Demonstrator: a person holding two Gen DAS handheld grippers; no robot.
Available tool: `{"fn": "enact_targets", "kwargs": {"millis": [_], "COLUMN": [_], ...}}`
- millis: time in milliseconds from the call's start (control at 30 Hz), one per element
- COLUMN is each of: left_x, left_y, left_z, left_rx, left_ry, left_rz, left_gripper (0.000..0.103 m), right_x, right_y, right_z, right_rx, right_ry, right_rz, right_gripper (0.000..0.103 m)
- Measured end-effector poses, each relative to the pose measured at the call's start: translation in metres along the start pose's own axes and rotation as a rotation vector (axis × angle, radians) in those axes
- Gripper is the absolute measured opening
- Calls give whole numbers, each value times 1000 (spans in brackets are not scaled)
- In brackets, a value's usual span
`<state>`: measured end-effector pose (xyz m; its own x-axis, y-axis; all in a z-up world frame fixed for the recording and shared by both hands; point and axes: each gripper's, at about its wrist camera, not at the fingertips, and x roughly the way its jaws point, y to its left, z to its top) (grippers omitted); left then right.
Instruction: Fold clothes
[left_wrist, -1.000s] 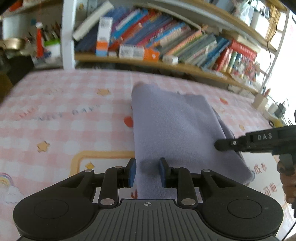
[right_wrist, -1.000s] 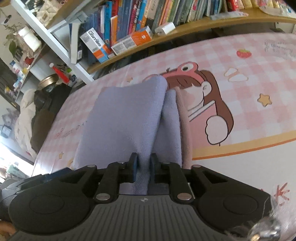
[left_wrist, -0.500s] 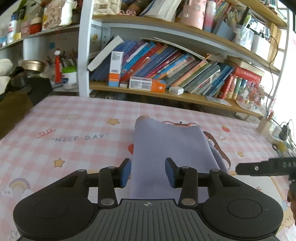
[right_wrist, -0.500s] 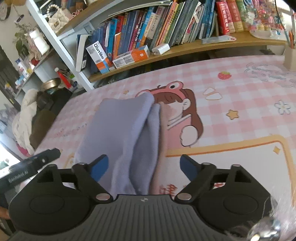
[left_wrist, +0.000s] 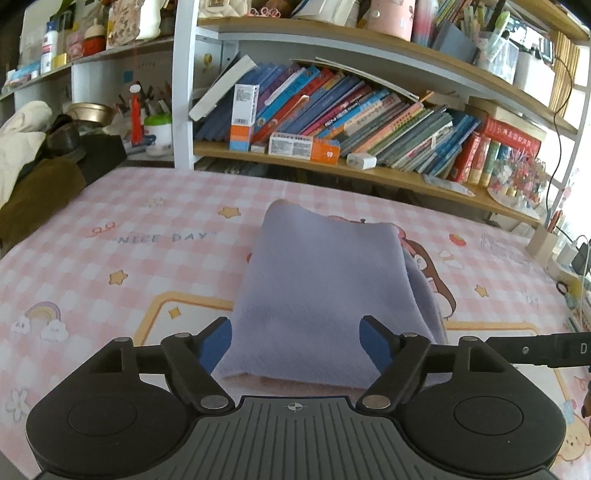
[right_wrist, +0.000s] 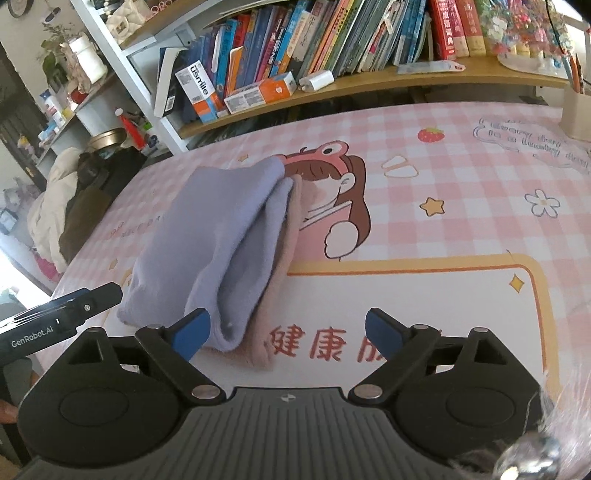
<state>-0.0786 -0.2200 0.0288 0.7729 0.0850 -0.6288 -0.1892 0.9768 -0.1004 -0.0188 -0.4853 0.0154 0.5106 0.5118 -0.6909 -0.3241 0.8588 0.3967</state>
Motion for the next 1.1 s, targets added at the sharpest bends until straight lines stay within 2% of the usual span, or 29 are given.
{"fn": "enact_targets", "kwargs": {"millis": [367, 800, 900, 1100], "left_x": [-4, 29, 38, 62], "left_y": [-1, 43, 53, 70], "left_z": [-7, 16, 20, 23], "left_rx": [-9, -15, -6, -28], "left_ry": [32, 76, 95, 190], "left_rz": [52, -29, -46, -87], "left_gripper": [86, 87, 92, 94], "right_x": [2, 20, 27, 39], "right_y": [-6, 11, 17, 21], "right_z": [-2, 5, 5, 3], "right_rx": [23, 148, 180, 268], "right_ry": [32, 16, 18, 15], "right_rz": [33, -34, -44, -65], "right_gripper": [91, 96, 96, 96]}}
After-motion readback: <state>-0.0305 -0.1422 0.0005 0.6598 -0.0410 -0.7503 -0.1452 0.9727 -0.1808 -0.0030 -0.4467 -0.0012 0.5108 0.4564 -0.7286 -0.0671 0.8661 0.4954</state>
